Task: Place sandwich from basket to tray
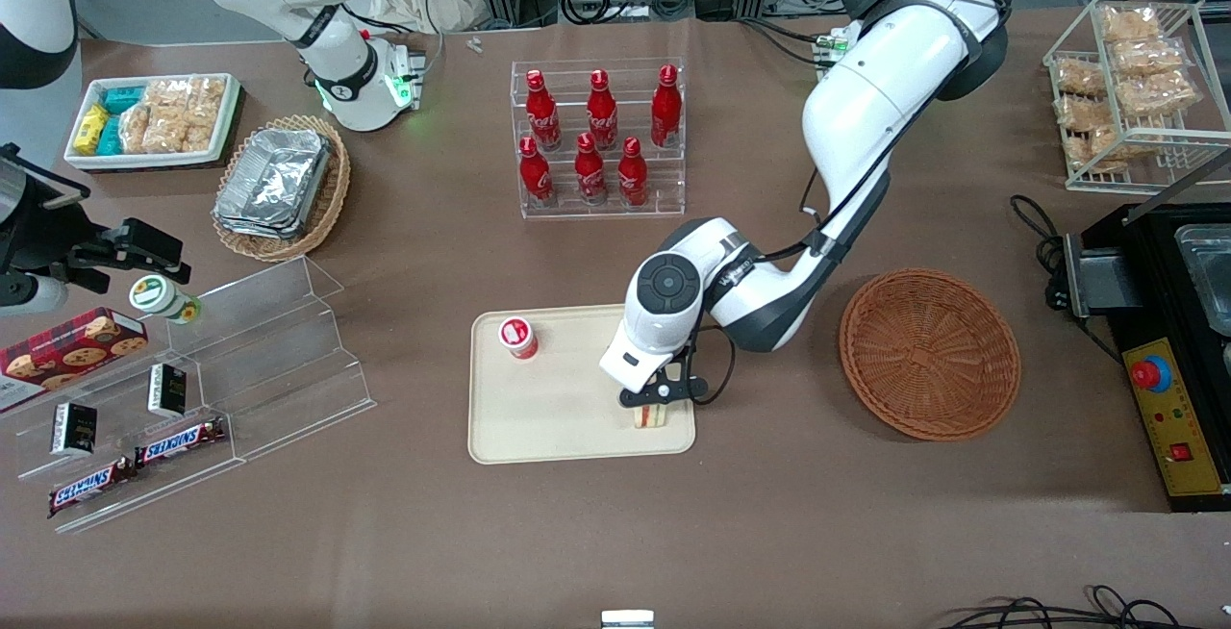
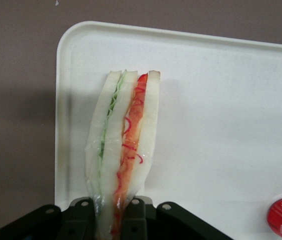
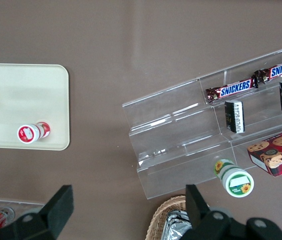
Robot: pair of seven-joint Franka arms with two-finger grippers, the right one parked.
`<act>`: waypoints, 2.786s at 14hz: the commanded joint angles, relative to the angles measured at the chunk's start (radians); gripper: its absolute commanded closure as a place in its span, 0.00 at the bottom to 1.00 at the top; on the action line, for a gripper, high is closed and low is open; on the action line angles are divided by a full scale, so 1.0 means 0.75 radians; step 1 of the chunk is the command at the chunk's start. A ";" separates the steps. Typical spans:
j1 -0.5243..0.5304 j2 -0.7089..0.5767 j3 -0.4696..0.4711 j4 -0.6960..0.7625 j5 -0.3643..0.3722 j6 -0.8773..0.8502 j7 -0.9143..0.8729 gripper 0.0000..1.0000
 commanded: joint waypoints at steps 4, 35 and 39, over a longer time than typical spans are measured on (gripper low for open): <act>-0.021 0.024 0.004 0.046 0.105 0.004 -0.005 0.00; 0.819 -1.115 -0.006 -0.329 -0.414 -0.820 0.569 0.00; 0.743 -1.152 0.120 -0.363 -0.451 -0.832 0.733 0.00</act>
